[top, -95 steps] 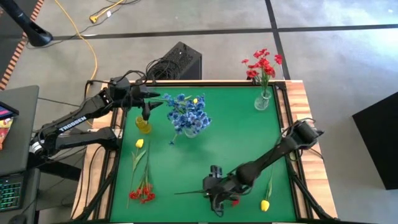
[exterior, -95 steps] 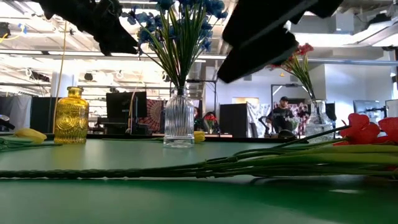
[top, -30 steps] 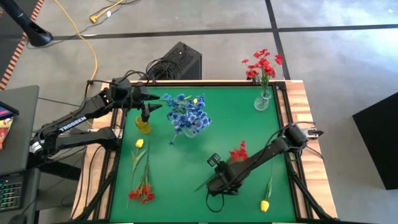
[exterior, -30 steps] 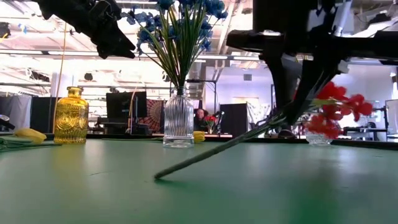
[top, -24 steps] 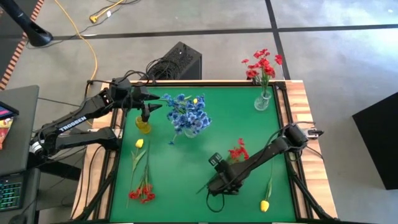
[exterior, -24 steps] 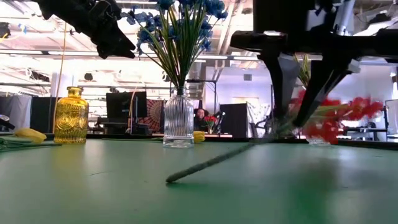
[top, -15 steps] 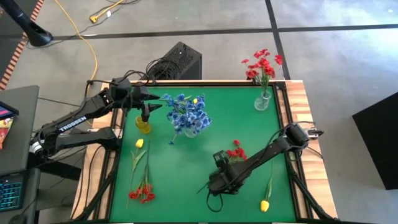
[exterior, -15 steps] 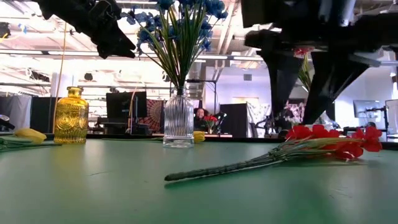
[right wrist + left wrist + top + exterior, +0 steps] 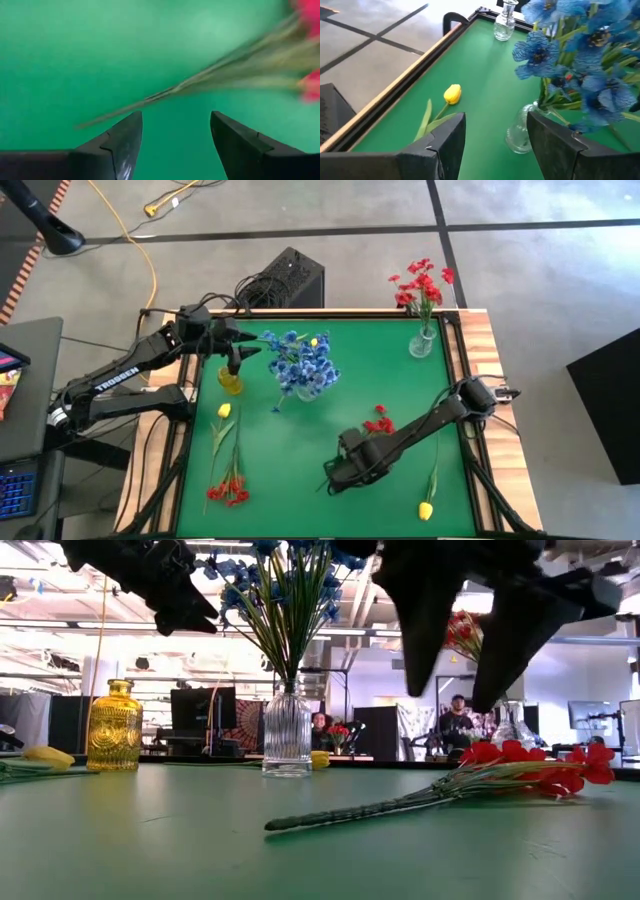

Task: Sort flowers into vase by color
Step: Put the right red flowers into the right transparent vase

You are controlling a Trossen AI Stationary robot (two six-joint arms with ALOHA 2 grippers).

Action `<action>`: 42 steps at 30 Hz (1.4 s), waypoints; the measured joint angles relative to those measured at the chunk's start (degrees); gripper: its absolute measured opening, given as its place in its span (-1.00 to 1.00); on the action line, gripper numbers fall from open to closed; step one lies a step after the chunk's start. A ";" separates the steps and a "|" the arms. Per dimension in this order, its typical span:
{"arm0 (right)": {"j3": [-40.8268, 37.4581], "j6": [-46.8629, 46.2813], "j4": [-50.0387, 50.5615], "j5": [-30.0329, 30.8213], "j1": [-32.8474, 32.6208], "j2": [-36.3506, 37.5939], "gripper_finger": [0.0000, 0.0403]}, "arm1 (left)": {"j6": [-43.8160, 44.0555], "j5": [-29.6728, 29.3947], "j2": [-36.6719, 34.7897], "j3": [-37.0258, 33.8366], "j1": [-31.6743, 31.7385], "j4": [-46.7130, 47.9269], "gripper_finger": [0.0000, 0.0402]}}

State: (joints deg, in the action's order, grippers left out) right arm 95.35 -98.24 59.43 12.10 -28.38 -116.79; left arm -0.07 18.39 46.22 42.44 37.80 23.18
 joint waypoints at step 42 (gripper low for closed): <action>0.03 -34.96 0.26 3.66 1.56 -8.92 0.14 | 2.97 5.09 -0.04 0.02 -4.52 -2.41 -0.01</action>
State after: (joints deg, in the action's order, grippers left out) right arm 95.38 -133.21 59.69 15.76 -26.82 -125.71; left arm 2.89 23.48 46.17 42.46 33.28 20.77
